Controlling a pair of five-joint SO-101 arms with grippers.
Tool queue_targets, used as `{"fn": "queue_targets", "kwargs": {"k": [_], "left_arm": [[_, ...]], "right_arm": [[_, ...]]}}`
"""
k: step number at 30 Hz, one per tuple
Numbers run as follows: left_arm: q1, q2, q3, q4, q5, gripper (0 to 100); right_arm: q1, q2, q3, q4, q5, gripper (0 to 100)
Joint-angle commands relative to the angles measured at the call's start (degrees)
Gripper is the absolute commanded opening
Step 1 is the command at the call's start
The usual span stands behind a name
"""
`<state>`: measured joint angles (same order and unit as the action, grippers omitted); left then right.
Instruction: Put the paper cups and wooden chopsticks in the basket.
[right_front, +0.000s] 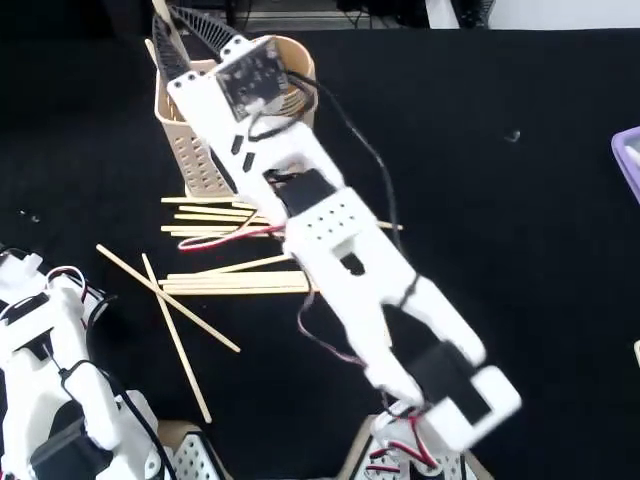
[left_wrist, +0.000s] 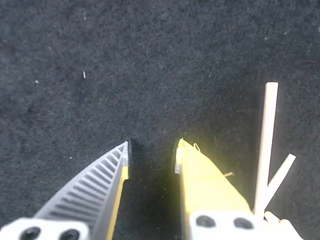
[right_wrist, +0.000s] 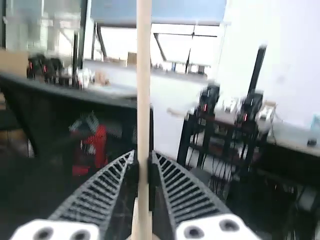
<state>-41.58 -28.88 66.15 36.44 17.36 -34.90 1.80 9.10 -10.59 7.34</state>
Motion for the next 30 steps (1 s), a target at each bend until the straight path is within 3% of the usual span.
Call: {"fn": "queue_targets", "kwargs": {"k": [1, 11, 16, 24, 30], "left_arm": [[-0.48, -1.67, -0.13, -0.62, 0.53, 16], [-0.48, -1.67, -0.13, -0.62, 0.53, 16], [-0.48, -1.67, -0.13, -0.7, 0.53, 16], [-0.48, -1.67, -0.13, -0.79, 0.53, 16], [-0.48, -1.67, -0.13, -0.79, 0.53, 16]], "right_arm": [[1.23, 1.36, -2.51, -1.41, 0.09, 1.1], [2.02, 4.35, -2.24, 1.67, 0.18, 2.1], [1.85, 0.48, -3.21, 15.91, 0.18, 15.3], [2.81, -18.68, 0.4, 37.54, 0.44, 8.9], [2.9, -38.29, 13.14, 60.04, 0.53, 8.1]]}}
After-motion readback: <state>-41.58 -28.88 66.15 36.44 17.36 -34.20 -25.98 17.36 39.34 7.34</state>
